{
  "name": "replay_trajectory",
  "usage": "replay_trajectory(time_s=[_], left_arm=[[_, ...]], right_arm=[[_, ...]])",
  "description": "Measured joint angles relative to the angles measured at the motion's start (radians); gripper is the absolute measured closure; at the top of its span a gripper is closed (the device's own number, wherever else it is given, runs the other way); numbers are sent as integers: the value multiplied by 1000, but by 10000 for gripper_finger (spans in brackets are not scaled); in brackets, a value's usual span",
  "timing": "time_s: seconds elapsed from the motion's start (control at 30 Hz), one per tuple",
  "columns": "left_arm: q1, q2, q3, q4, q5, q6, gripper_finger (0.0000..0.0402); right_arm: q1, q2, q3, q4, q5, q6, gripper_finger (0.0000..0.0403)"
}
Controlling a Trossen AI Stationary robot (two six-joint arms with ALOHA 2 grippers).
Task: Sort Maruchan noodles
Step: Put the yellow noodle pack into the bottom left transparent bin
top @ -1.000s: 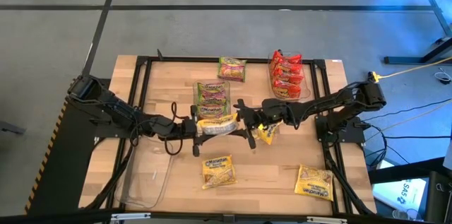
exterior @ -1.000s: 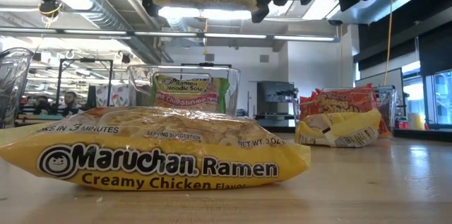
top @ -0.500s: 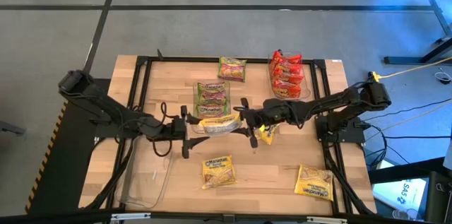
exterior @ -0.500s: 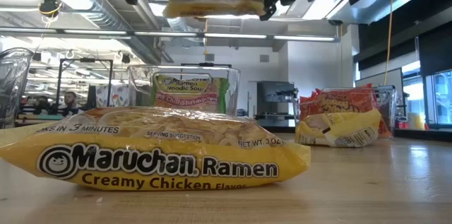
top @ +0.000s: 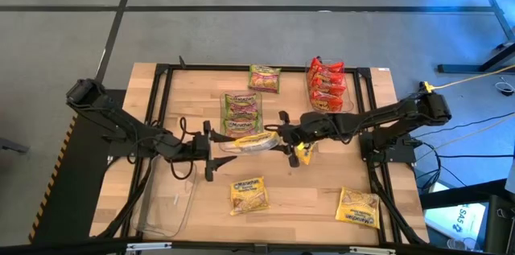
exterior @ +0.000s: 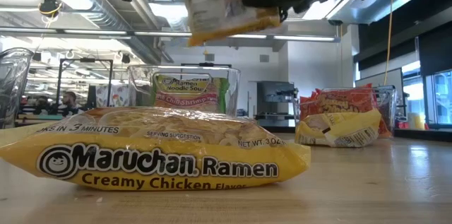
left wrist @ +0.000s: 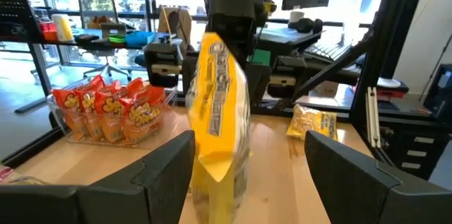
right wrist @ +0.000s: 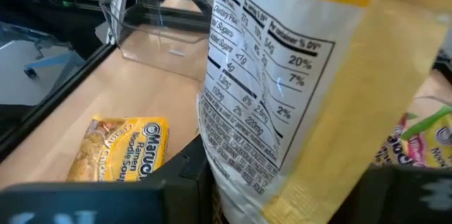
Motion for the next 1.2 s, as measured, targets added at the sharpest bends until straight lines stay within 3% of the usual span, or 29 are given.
replay_trajectory(time_s=[0.27, 0.5, 0.7, 0.93, 1.2], left_arm=[[-25, 6, 0, 38, 77, -72, 140], [-78, 62, 17, 98, 77, -79, 140], [-94, 186, 100, 94, 85, -78, 146], [-115, 244, 188, -40, 38, -78, 147], [-122, 246, 210, -73, 31, -49, 147]], right_arm=[[129, -41, 1, -75, 71, 13, 279], [316, -35, 0, -140, 276, 60, 279], [430, 16, 0, -111, 443, 120, 279], [473, 59, 0, -62, 541, 202, 278], [455, 95, 0, 24, 526, 225, 278]])
